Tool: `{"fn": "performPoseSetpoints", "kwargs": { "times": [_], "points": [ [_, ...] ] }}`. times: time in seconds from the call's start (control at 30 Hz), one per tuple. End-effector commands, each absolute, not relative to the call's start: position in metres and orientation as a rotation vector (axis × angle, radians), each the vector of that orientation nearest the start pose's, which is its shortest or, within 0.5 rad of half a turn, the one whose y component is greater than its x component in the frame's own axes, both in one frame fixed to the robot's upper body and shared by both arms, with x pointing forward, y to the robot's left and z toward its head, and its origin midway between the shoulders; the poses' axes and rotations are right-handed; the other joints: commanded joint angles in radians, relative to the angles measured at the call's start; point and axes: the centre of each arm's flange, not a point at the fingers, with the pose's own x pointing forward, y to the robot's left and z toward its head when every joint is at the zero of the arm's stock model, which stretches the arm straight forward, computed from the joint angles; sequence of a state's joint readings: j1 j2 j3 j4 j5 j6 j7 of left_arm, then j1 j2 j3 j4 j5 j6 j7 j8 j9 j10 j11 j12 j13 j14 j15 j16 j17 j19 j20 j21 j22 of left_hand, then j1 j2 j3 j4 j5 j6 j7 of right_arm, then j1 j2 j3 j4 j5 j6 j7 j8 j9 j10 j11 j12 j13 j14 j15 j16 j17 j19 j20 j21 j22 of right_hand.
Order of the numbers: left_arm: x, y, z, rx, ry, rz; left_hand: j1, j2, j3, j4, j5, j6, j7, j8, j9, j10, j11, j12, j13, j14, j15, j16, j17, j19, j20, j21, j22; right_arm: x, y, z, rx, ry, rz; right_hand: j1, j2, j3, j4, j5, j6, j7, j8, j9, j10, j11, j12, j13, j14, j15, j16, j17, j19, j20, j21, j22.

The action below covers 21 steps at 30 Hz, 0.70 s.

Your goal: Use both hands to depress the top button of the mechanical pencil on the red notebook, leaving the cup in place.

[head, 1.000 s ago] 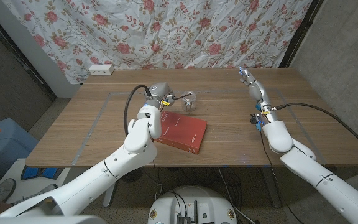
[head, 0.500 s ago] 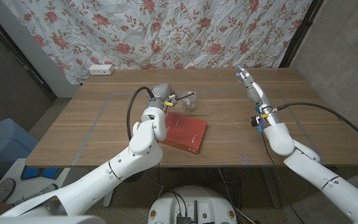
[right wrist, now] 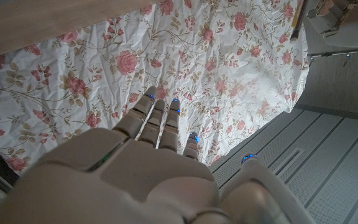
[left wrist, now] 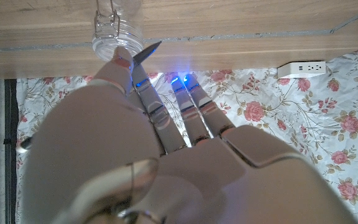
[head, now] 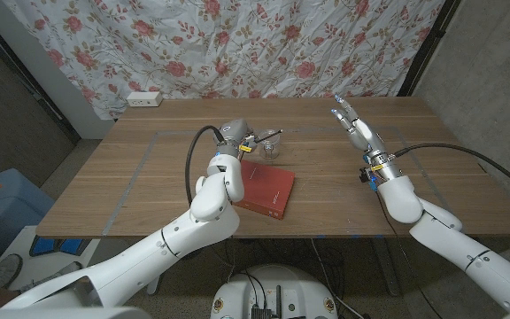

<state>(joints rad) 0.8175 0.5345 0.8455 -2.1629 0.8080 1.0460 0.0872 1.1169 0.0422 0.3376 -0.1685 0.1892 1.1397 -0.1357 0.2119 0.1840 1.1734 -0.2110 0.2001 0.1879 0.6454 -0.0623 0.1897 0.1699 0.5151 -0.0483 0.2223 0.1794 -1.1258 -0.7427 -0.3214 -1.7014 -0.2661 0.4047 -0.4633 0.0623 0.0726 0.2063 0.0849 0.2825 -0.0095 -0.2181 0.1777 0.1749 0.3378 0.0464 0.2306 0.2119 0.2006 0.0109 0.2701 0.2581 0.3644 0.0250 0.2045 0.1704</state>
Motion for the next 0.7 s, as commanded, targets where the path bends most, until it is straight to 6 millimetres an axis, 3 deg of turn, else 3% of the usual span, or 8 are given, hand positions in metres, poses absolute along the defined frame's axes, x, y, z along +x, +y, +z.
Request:
{"fn": "performPoseSetpoints", "kwargs": {
  "times": [0.03, 0.43, 0.7],
  "points": [
    [0.51, 0.106, 0.019, 1.132, -0.481, 0.355, -0.003, 0.009, -0.004, -0.001, 0.004, 0.001, 0.004, 0.0, 0.003, 0.022, -0.014, 0.003, 0.004, 0.008, -0.161, 0.003, 0.004, 0.007, -0.045, 0.01, 0.005, 0.529, -0.262, -0.039, -0.86, -1.051, -0.017, 0.004, 0.004, 0.003, -0.004, -0.002, -0.008, -0.002, 0.005, 0.003, 0.006, 0.008, 0.008, 0.008, 0.013, 0.003, 0.007, 0.009, 0.004, 0.008, -0.002, 0.002],
    [0.517, 0.099, 0.021, 1.097, -0.477, 0.332, -0.004, 0.011, -0.008, 0.001, 0.004, -0.001, 0.006, -0.002, 0.004, 0.023, -0.014, 0.003, 0.004, 0.02, -0.16, 0.005, 0.005, 0.014, -0.04, 0.013, 0.007, 0.532, -0.257, -0.042, -0.888, -1.064, -0.008, 0.001, 0.009, 0.002, -0.004, -0.002, -0.019, -0.003, 0.004, 0.003, 0.018, 0.01, 0.016, 0.017, 0.025, 0.002, 0.015, 0.017, 0.008, 0.01, -0.002, 0.003],
    [0.522, 0.096, 0.021, 1.08, -0.481, 0.311, -0.001, 0.01, -0.01, -0.002, 0.004, -0.001, 0.007, -0.002, 0.004, 0.022, -0.014, 0.002, 0.004, 0.021, -0.162, 0.002, 0.004, 0.013, -0.04, 0.013, 0.008, 0.533, -0.251, -0.047, -0.902, -1.066, 0.008, 0.001, 0.007, -0.001, -0.01, -0.003, -0.024, -0.002, 0.007, 0.004, 0.013, 0.033, 0.016, 0.026, 0.033, 0.039, 0.02, 0.025, 0.005, 0.023, -0.006, 0.003]
  ]
}}
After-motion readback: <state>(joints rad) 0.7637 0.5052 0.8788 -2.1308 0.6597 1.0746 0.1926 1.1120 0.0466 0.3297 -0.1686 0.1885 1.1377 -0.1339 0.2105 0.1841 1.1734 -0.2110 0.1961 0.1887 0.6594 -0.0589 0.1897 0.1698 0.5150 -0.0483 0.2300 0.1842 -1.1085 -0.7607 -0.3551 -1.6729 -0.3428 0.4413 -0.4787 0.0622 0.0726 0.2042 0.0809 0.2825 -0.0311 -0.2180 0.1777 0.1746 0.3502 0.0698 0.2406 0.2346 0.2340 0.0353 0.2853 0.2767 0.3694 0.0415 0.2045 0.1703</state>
